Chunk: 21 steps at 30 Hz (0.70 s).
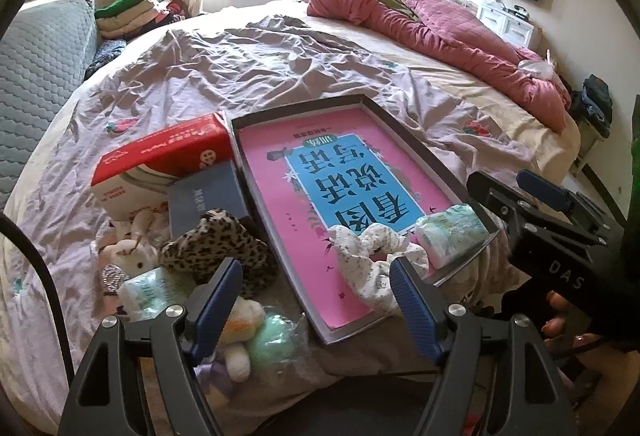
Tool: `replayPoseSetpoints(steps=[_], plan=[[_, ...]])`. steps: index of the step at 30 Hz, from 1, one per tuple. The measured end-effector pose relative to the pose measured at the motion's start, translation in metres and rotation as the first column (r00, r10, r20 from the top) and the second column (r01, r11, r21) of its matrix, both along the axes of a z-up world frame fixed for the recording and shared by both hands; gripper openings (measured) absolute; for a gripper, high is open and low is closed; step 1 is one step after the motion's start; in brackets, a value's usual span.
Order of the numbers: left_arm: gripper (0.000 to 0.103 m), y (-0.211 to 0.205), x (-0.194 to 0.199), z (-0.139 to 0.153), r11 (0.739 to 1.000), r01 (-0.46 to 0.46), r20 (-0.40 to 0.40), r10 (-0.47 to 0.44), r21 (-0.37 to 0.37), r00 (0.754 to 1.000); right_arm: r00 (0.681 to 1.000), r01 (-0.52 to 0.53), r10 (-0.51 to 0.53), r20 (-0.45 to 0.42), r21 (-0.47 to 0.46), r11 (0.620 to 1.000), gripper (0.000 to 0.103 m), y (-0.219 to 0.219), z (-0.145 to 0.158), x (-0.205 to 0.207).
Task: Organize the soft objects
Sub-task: 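Withdraw both open grippers from the tray back toward the pile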
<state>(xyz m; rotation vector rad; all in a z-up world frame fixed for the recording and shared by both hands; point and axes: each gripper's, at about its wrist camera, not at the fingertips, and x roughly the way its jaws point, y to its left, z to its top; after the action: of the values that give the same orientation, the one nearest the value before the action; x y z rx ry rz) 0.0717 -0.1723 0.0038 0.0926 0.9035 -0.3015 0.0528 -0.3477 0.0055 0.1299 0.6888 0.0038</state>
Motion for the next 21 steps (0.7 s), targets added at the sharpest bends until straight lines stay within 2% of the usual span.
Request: replayPoseSetpoints(steps=[21], plan=[[0.08,0.039,-0.011,0.024,0.998,-0.046,0.024,0.046,-0.035,0.999,0.997,-0.068,0.069,0.029,-0.037,0.997,0.081,0.031,0.03,-0.015]])
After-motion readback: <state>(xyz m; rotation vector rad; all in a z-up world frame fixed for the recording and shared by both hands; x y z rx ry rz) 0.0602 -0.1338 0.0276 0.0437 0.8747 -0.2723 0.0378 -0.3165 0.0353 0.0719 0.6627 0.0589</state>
